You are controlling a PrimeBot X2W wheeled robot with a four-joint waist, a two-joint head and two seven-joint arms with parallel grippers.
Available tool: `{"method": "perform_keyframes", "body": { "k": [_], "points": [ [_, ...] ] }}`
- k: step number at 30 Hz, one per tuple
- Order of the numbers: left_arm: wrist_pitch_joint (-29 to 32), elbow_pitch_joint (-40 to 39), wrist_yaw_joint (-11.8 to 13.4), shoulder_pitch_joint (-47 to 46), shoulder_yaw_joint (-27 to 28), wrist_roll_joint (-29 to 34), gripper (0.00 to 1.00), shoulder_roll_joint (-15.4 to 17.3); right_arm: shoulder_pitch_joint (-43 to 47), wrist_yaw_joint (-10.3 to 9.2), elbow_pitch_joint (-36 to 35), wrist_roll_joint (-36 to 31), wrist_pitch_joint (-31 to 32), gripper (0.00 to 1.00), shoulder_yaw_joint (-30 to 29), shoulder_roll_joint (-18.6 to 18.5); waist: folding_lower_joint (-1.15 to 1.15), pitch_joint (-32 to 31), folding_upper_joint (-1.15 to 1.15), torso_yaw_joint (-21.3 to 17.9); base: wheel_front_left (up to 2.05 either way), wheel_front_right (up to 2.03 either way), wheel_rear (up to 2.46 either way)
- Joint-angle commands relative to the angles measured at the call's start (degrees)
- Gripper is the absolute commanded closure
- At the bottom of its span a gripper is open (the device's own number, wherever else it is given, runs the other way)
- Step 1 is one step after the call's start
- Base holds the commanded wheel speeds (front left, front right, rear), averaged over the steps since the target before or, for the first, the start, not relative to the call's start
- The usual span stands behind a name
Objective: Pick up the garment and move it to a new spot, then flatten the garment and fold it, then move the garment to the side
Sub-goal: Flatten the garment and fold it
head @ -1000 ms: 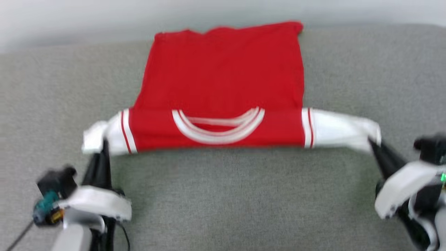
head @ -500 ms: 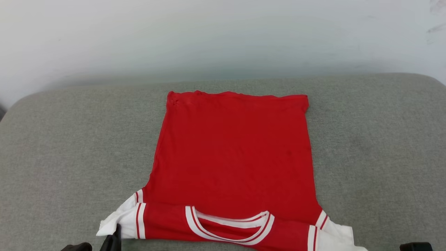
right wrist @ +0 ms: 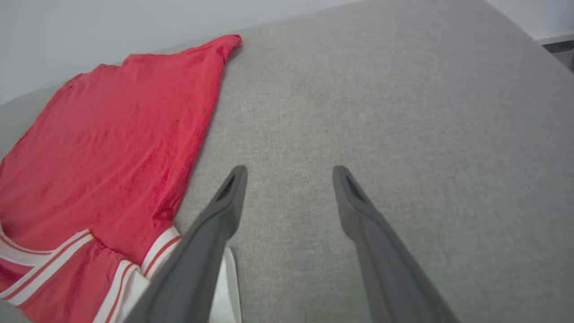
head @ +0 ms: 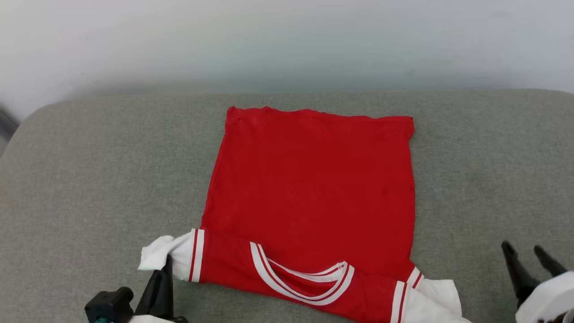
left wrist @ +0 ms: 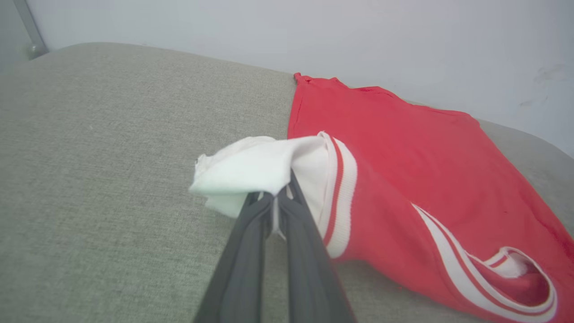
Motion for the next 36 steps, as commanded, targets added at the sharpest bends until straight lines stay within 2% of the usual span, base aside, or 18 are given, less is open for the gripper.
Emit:
{"method": "perform_keyframes", "body": {
  "k": [1, 5, 10, 15, 19, 26, 31, 36],
  "points": [
    [-0.2, -0.4, 0.2, -0.9, -0.1, 0.5, 1.0, -0.1, -1.9, -0.03, 0.8, 0.0, -0.9, 0.0, -0.3, 0.0, 0.0, 1.1, 0.0, 0.8, 0.0, 0.0, 0.0],
    [-0.6, -2.5, 0.0, -3.4, -1.3, 1.4, 1.0, -0.8, -12.2, -0.04, 7.0, 0.5, -3.1, 0.0, -2.3, -2.0, 0.0, 4.3, 0.0, 2.6, 0.0, 0.0, 0.0],
    [-1.2, -5.2, -0.6, -7.1, -2.9, 2.6, 1.0, -1.8, -25.4, -0.03, 14.3, 2.0, -1.1, 0.0, -1.2, -6.5, 0.0, 9.4, 0.0, 5.7, 0.0, 0.0, 0.0],
    [-1.8, -6.9, -1.5, -10.6, -4.7, 3.7, 1.0, -3.0, -38.5, -0.03, 21.9, 3.6, 6.2, 0.0, 0.2, -10.3, 0.0, 13.9, 0.0, 8.6, 0.0, 0.0, 0.0],
    [-2.3, -7.6, -2.0, -12.7, -5.8, 4.2, 1.0, -4.1, -47.1, -0.04, 27.0, 3.7, 16.7, 0.0, 1.2, -11.8, 0.0, 16.9, 0.0, 10.5, 0.0, 0.0, 0.0],
    [-3.0, -7.0, -3.5, -15.8, -6.6, 4.5, 1.0, -5.8, -58.2, -0.03, 32.5, -0.9, 34.5, 0.0, -0.9, -10.6, 0.0, 21.6, 0.0, 13.2, 0.0, 0.0, 0.0],
    [-3.2, -6.9, -4.1, -17.4, -7.1, 5.0, 1.0, -6.7, -61.0, -0.04, 33.5, -5.1, 39.4, 0.0, -2.8, -8.8, 0.0, 24.0, 0.0, 14.4, 0.0, 0.0, 0.0],
    [-3.4, -6.5, -4.6, -17.7, -7.2, 5.3, 1.0, -7.3, -59.1, -0.05, 36.5, -8.0, 43.1, 0.0, -4.4, -6.6, 0.0, 24.9, 0.0, 14.8, 0.0, 0.0, 0.0]
  ]
}}
